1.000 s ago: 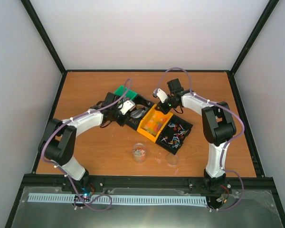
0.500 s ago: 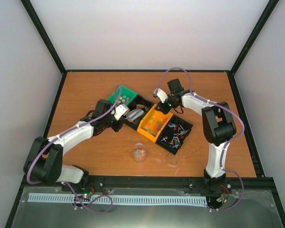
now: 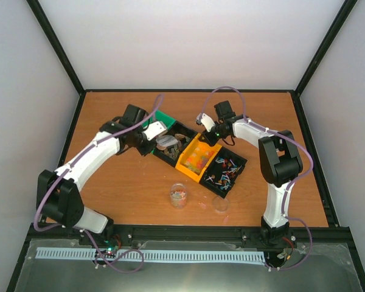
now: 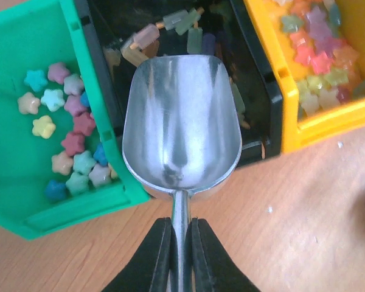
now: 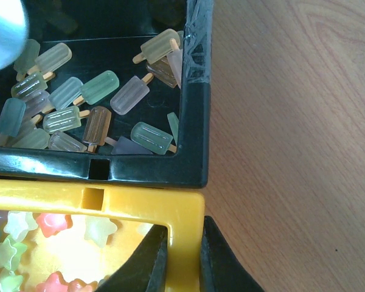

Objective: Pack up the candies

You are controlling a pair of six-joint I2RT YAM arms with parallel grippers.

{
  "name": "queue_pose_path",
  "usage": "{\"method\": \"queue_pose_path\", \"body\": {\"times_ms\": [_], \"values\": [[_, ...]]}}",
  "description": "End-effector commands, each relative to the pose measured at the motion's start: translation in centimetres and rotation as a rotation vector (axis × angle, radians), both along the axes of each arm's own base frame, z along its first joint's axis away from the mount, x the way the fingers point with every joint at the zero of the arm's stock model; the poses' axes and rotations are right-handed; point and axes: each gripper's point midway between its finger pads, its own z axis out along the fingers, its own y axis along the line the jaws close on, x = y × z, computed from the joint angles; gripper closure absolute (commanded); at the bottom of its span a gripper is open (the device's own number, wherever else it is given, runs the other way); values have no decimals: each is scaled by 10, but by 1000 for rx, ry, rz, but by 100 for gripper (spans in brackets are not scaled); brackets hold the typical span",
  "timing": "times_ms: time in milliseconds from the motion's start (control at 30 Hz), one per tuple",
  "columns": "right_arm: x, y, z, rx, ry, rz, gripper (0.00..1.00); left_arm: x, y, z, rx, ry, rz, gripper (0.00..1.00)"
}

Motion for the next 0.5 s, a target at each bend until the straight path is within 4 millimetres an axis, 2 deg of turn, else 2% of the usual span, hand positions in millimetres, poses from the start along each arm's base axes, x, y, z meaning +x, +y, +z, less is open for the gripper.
{"method": "queue_pose_path", "body": {"times_ms": [0,167,267,333,467], "values": [[0,-2,12,2,-44,12,97,-31,23,9,200,176,-136,99],[1,-1,15,5,-51,1,97,-38,26,22,284,305,-178,99],[-10,8,16,58,6,44,97,-34,22,30,276,306,-169,99],[-16,12,9,68,90,53,97,-29,20,32,269,296,-155,99],[-16,6,-12,37,165,34,97,-22,15,35,240,290,-116,99]]}}
